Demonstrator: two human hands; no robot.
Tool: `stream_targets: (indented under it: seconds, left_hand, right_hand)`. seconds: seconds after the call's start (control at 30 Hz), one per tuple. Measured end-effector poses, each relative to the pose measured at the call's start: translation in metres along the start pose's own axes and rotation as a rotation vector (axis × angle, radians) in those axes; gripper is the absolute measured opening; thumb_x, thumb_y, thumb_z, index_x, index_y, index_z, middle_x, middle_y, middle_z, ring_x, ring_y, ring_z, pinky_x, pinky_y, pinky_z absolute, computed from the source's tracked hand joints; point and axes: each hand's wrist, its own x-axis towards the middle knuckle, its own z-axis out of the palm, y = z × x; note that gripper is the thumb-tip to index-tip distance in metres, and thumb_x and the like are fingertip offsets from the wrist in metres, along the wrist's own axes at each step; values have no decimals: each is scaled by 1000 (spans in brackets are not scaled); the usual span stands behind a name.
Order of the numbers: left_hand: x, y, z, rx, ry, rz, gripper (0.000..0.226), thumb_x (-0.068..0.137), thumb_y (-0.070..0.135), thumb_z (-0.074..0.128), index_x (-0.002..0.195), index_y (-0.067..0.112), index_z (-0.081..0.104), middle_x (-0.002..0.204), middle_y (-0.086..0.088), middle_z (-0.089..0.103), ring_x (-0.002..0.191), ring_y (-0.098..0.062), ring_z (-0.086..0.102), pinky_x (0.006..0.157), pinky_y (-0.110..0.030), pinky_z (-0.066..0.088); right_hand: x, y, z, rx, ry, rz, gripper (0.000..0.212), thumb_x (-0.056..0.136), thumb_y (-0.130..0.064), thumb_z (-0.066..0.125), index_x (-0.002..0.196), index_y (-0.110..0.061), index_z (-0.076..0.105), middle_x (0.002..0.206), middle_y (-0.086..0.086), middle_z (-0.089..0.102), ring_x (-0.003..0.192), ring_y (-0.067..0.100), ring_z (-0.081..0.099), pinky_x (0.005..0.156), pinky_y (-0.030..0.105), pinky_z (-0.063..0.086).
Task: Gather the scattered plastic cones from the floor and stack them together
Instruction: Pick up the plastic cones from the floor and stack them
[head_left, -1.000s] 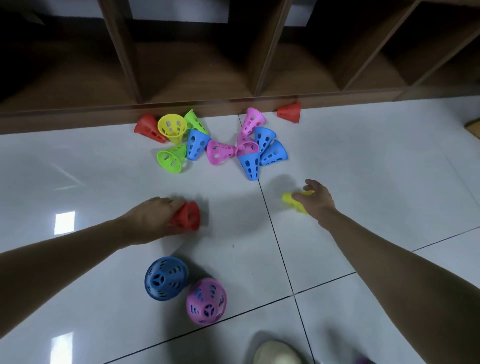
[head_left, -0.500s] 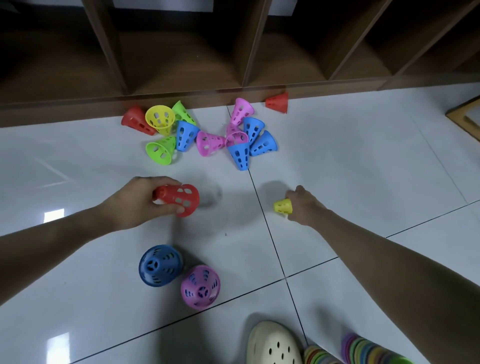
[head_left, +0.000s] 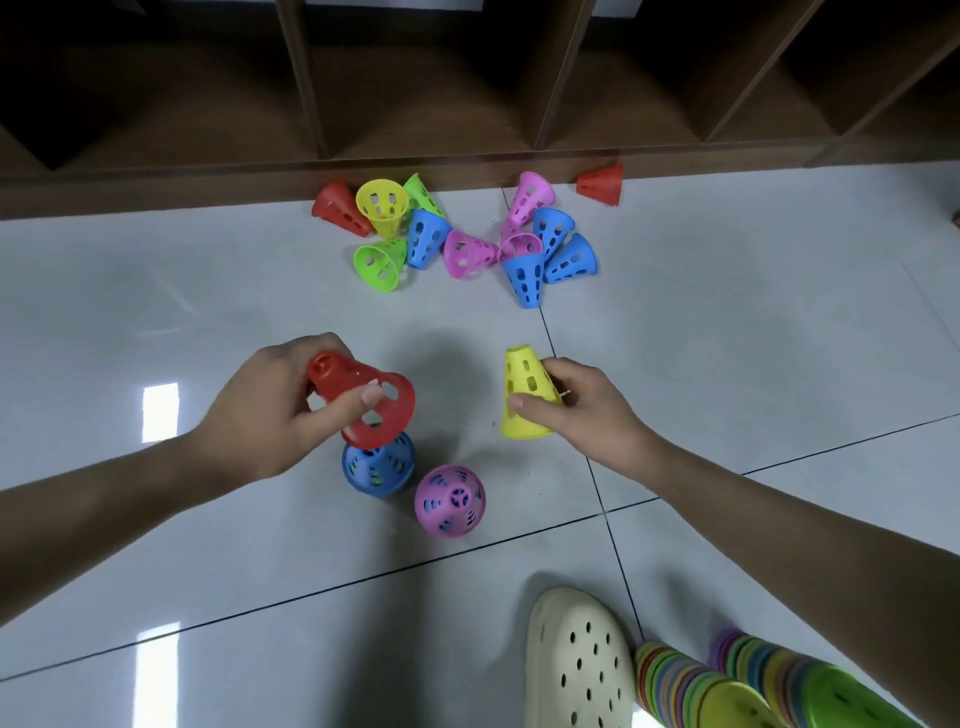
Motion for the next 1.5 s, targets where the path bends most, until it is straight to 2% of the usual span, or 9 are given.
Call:
stream_targets:
  seconds: [0.2, 0.47, 0.77, 0.9, 1.0, 1.1, 1.2, 1.33, 1.5]
  left_hand:
    - [-26, 5, 3, 162, 10, 65, 47, 82, 72, 52, 82, 25, 51, 76, 9, 55, 67, -11, 53, 57, -32, 45]
    - [-52, 1, 12, 309, -47, 62, 51, 79, 81, 45, 91, 32, 54, 86, 15, 55, 71, -9, 55, 64, -33, 50]
    - [-49, 2, 16, 296, -84, 21, 59, 80, 83, 38, 107, 35, 58, 87, 22, 54, 72, -2, 57, 66, -25, 46]
    - [-35, 1, 17, 209, -85, -25, 50, 90, 75, 27, 95, 35, 56, 77, 15, 59, 70, -6, 57, 66, -33, 47]
    - [-14, -8, 19, 163, -43, -61, 45, 96, 67, 29, 82, 31, 52, 70, 11, 56, 69, -8, 54, 64, -34, 44]
    - [13, -23, 23, 189, 45, -43, 40, 98, 57, 37, 89, 25, 59, 82, 10, 57, 73, -9, 55, 72, -39, 49]
    - [42, -39, 29, 184, 184, -89, 28, 99, 43, 50, 115, 22, 59, 108, 4, 55, 76, -15, 59, 76, -41, 54]
    - [79, -58, 41, 156, 220, -189, 43, 97, 35, 57, 138, 24, 50, 132, -1, 44, 92, -23, 61, 85, -43, 55]
    - [120, -81, 47, 288, 155, -161, 54, 92, 36, 62, 143, 20, 51, 148, -11, 39, 124, -33, 50, 104, -46, 46]
  right_hand:
    - [-34, -32, 42, -65, -127, -296, 23, 78, -30, 84, 90, -22, 65, 88, -6, 58, 82, 12, 55, 77, 26, 45]
    - [-39, -21, 55, -170, -123, -406, 33, 79, -36, 79, 105, -18, 67, 96, -2, 59, 90, 13, 57, 77, 24, 44]
    - [-10, -2, 39, 10, 15, -62, 5, 91, -29, 68, 88, -26, 70, 87, -8, 69, 80, 19, 65, 79, 32, 51]
    - [16, 19, 26, -10, 130, 55, 6, 91, -34, 66, 87, -30, 69, 95, -4, 69, 83, 26, 68, 84, 41, 54]
    - [36, 34, 17, -64, 168, 140, 11, 93, -34, 65, 101, -26, 66, 104, -2, 66, 91, 25, 68, 76, 32, 53]
    - [52, 40, 4, -128, 173, 201, 26, 94, -33, 64, 118, -23, 60, 117, 0, 60, 94, 20, 63, 68, 23, 44]
    - [73, 42, -13, -208, 209, 199, 37, 95, -33, 64, 129, -21, 55, 125, 1, 55, 103, 16, 57, 69, 20, 40]
    - [101, 43, -28, -226, 252, 261, 48, 95, -30, 63, 139, -20, 48, 137, 5, 50, 104, 15, 52, 72, 21, 38]
    - [126, 40, -27, -646, 75, 107, 74, 94, -34, 61, 156, -21, 23, 153, 8, 30, 136, 26, 39, 107, 40, 41]
